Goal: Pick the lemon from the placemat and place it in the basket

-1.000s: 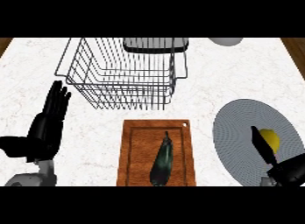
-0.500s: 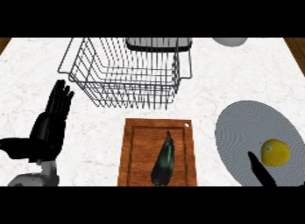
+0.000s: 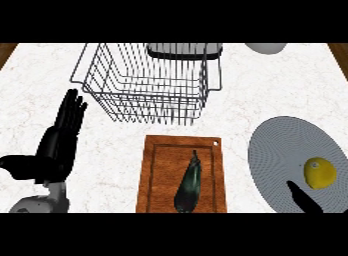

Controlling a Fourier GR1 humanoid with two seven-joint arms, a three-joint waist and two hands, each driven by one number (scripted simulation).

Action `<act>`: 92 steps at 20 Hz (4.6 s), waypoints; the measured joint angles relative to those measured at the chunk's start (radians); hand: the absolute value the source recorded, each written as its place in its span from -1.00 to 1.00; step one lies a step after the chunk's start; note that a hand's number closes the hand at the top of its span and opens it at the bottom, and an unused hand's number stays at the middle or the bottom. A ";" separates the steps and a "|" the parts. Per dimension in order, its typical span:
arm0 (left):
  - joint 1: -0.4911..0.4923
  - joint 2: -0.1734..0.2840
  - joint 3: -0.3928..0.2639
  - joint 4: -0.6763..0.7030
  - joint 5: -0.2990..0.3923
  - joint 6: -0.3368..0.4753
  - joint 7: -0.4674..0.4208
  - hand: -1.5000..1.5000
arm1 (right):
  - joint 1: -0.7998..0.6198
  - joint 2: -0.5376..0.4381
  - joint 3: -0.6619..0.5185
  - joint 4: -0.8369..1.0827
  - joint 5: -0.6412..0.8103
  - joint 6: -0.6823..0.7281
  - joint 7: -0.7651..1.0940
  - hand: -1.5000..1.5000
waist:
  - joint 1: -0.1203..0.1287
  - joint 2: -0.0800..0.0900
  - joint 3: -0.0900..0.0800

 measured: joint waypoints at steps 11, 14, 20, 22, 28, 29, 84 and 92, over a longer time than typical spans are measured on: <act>0.028 -0.015 -0.008 -0.013 0.000 0.002 -0.002 0.00 | -0.071 0.003 0.040 -0.366 0.320 0.442 0.468 -1.00 | -0.005 -0.008 0.011; 0.026 -0.014 -0.004 -0.016 0.001 -0.001 0.002 0.00 | -0.132 0.029 0.062 -0.416 0.394 0.520 0.518 -1.00 | -0.007 -0.009 0.014; 0.058 -0.007 0.010 -0.040 0.009 -0.016 -0.002 0.00 | -0.210 0.055 0.097 -0.417 0.465 0.592 0.538 -1.00 | -0.010 -0.010 0.018; 0.051 -0.016 0.004 -0.036 -0.002 -0.007 0.001 0.00 | -0.228 0.055 0.087 -0.401 0.466 0.604 0.531 -1.00 | -0.013 -0.010 0.018; 0.071 -0.032 -0.006 -0.045 -0.018 0.000 -0.008 0.00 | -0.267 0.055 0.047 -0.357 0.486 0.632 0.521 -1.00 | -0.015 -0.010 0.019; 0.064 -0.041 -0.012 -0.031 -0.027 0.007 -0.016 0.00 | -0.275 0.055 0.051 -0.335 0.492 0.629 0.522 -1.00 | -0.015 -0.010 0.019; 0.077 -0.064 0.054 -0.070 -0.042 -0.070 0.023 0.00 | -0.394 0.027 -0.096 0.152 0.333 0.481 0.343 1.00 | -0.018 -0.016 0.014; 0.035 -0.084 0.001 -0.048 -0.056 -0.103 0.008 0.00 | -0.496 0.034 0.268 0.227 0.415 0.560 0.283 1.00 | 0.115 0.010 0.013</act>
